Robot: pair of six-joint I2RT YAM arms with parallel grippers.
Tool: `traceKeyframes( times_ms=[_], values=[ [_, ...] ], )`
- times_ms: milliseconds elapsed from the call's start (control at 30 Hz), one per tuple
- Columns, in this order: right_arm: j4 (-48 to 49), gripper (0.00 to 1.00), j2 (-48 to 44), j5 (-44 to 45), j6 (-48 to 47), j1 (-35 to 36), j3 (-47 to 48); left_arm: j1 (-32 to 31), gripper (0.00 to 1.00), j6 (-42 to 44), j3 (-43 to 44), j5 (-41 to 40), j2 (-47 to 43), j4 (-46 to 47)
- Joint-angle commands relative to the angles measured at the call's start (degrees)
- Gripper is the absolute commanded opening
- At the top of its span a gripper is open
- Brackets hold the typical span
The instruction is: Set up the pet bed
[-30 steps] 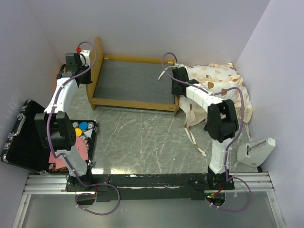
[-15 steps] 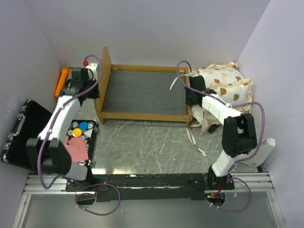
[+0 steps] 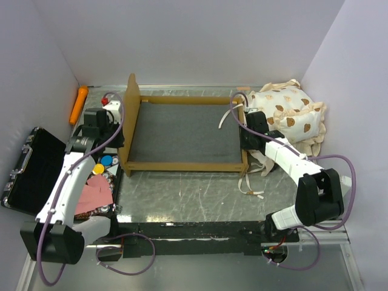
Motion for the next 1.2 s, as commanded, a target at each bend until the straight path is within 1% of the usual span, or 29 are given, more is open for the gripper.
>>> traceKeyframes(
  times_ms=[0,33,100,133,167,200,233,267,300,367,400,467,500,567,633,667,700,733,767,800,833,900,933,1100,1133,1167],
  values=[
    [4.2,0.32,-2.0,-15.1,-4.1,2.2,-2.1,-3.7,0.01,7.0,-3.7,15.9,-4.4,-4.8],
    [3.5,0.39,-1.6,-16.0,-4.5,2.2,-1.3,-3.7,0.04,7.2,-4.6,16.5,-4.6,-4.2],
    [2.2,0.53,-2.1,-16.1,-5.0,2.2,0.6,-3.7,0.14,6.7,-5.0,17.7,-4.1,-4.8],
    [2.1,0.58,-3.0,-15.8,-5.2,2.1,0.9,-3.7,0.24,7.1,-4.5,18.4,-3.8,-5.6],
    [1.9,0.64,-4.4,-15.2,-5.4,2.1,1.5,-3.7,0.37,6.7,-3.8,18.5,-3.6,-6.2],
    [1.4,0.73,-5.6,-14.7,-5.8,2.2,2.2,-3.6,0.39,6.3,-3.3,18.1,-3.7,-6.4],
    [0.9,0.87,-7.0,-14.3,-6.5,2.0,3.7,-3.6,0.45,5.9,-3.0,17.8,-4.0,-6.3],
    [0.1,0.93,-8.3,-13.8,-7.1,2.0,4.8,-3.5,0.54,5.5,-2.6,17.4,-4.6,-6.3],
    [-1.1,0.99,-9.5,-12.8,-7.8,1.8,6.6,-3.4,0.61,5.4,-2.1,16.9,-5.4,-6.3],
    [-3.4,0.99,-11.1,-10.6,-8.2,0.7,10.0,-3.4,0.73,5.2,-0.6,15.9,-6.7,-6.4],
    [-4.4,0.99,-11.7,-9.2,-7.7,-0.6,12.0,-3.4,0.75,5.1,0.2,15.1,-7.0,-6.7],
    [-4.1,0.99,-13.2,-5.7,-5.8,-4.2,12.7,-3.2,0.82,4.7,1.7,12.6,-7.4,-7.0],
    [-3.8,0.99,-13.9,-4.1,-4.9,-5.9,12.7,-3.1,0.83,4.7,2.1,11.0,-7.5,-7.1],
    [-3.2,0.99,-13.6,1.1,-6.3,-7.5,13.2,-2.9,0.91,5.1,3.3,8.0,-8.2,-7.0],
    [-4.0,0.99,-10.2,1.9,-7.6,-8.5,15.6,-2.9,0.91,5.7,4.8,5.9,-8.9,-7.2],
    [-5.4,0.99,-8.0,4.4,-8.3,-8.6,17.7,-2.8,0.92,6.0,5.6,5.3,-9.2,-7.2],
    [-7.7,0.99,-5.4,8.0,-8.4,-8.6,20.4,-2.8,0.92,5.9,6.4,4.6,-9.6,-7.2],
    [-10.5,0.99,-3.4,13.6,-8.0,-8.7,23.2,-2.8,0.93,6.1,7.4,4.3,-10.0,-7.2],
    [-11.7,0.99,-1.9,17.7,-7.7,-9.4,24.7,-2.8,0.94,6.2,8.1,4.0,-10.3,-7.2],
    [-11.3,0.99,-1.6,20.0,-7.7,-10.5,24.8,-2.8,0.94,6.1,8.6,3.7,-10.9,-7.1],
    [-9.5,0.99,-1.9,19.4,-7.6,-12.5,23.6,-2.8,0.95,6.3,8.8,3.7,-11.2,-7.0],
    [-5.6,0.99,-2.1,15.5,-7.0,-17.4,20.8,-2.8,0.95,6.4,8.5,4.1,-12.0,-6.8],
    [-5.5,0.99,-0.9,13.7,-6.9,-19.0,20.8,-2.8,0.95,6.4,8.3,4.1,-12.0,-7.0],
    [-11.0,0.99,10.6,12.8,-9.0,-22.2,28.2,-2.8,0.94,6.5,8.4,3.1,-12.0,-6.8],
    [-10.5,0.97,11.5,11.6,-9.4,-22.8,28.5,-2.8,0.94,6.5,8.6,2.9,-11.9,-6.8],
    [-9.7,0.88,12.0,10.5,-9.4,-23.6,28.3,-2.8,0.94,6.6,8.8,2.8,-12.1,-7.0]
  ],
)
